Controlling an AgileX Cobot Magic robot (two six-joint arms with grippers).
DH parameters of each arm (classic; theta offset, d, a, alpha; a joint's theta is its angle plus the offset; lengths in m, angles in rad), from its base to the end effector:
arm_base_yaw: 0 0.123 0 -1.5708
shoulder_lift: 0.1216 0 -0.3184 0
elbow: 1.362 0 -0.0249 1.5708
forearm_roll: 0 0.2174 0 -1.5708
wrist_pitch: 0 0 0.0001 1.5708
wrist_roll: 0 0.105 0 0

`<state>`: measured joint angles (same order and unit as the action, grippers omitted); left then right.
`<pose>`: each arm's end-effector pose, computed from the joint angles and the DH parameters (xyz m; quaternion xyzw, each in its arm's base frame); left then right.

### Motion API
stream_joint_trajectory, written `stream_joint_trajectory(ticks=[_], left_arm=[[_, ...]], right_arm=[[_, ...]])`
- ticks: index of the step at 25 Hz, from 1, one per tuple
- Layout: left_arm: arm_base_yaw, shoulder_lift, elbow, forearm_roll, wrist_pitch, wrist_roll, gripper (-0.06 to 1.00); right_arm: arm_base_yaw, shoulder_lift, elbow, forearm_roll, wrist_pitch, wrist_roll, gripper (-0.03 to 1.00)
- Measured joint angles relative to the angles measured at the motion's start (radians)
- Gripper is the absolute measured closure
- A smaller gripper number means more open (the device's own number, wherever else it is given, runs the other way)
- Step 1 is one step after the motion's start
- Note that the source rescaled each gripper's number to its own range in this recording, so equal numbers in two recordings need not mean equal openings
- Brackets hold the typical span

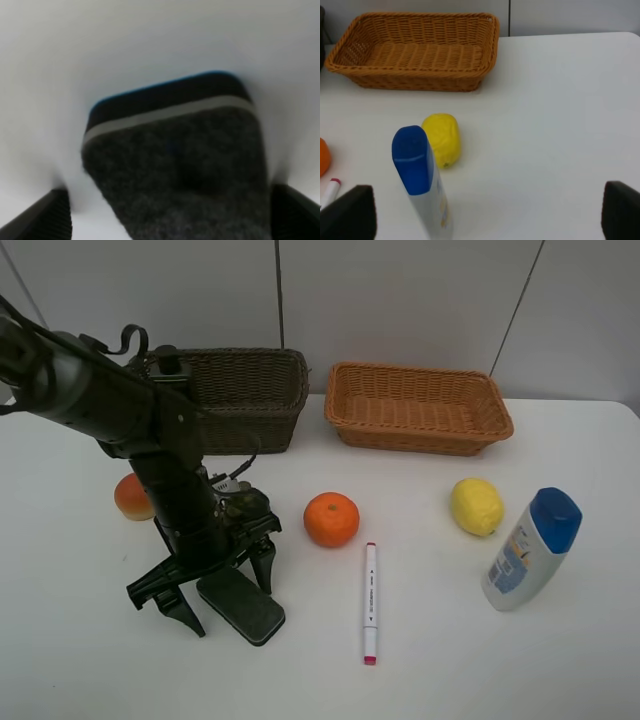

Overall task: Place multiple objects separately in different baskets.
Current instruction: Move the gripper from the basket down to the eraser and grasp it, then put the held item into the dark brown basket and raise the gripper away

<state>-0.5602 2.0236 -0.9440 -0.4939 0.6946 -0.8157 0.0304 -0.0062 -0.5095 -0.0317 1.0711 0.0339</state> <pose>0.2433 -0.1902 0.1220 0.3183 -0.9351 0.0765 0.1358 -0.0576 -0.0047 0.2560 0.0023 0.8517 0.0010 0.5240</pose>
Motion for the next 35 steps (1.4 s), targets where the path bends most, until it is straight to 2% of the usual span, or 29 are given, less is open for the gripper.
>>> stream_joint_trajectory(ticks=[6, 10, 12, 15, 23, 26, 31, 35], left_arm=[[0.003, 0.047, -0.056, -0.017, 0.099, 0.031, 0.02], [0.003, 0.059, -0.094, 0.025, 0.134, 0.035, 0.04], [0.003, 0.063, -0.112, 0.052, 0.138, 0.029, 0.18], [0.003, 0.063, -0.12, 0.074, 0.139, 0.01, 0.57], [0.003, 0.064, -0.12, 0.086, 0.14, 0.009, 0.58], [0.003, 0.064, -0.127, 0.093, 0.149, 0.036, 0.58], [0.003, 0.014, -0.197, 0.115, 0.222, 0.166, 0.58], [0.003, -0.085, -0.316, 0.115, 0.245, 0.281, 0.58]], right_arm=[[0.0, 0.0, 0.0, 0.0, 0.0, 0.0, -0.03], [0.0, 0.0, 0.0, 0.0, 0.0, 0.0, -0.03], [0.0, 0.0, 0.0, 0.0, 0.0, 0.0, -0.03], [0.0, 0.0, 0.0, 0.0, 0.0, 0.0, -0.03], [0.0, 0.0, 0.0, 0.0, 0.0, 0.0, -0.03], [0.0, 0.0, 0.0, 0.0, 0.0, 0.0, -0.03], [0.0, 0.0, 0.0, 0.0, 0.0, 0.0, -0.03], [0.0, 0.0, 0.0, 0.0, 0.0, 0.0, -0.03]])
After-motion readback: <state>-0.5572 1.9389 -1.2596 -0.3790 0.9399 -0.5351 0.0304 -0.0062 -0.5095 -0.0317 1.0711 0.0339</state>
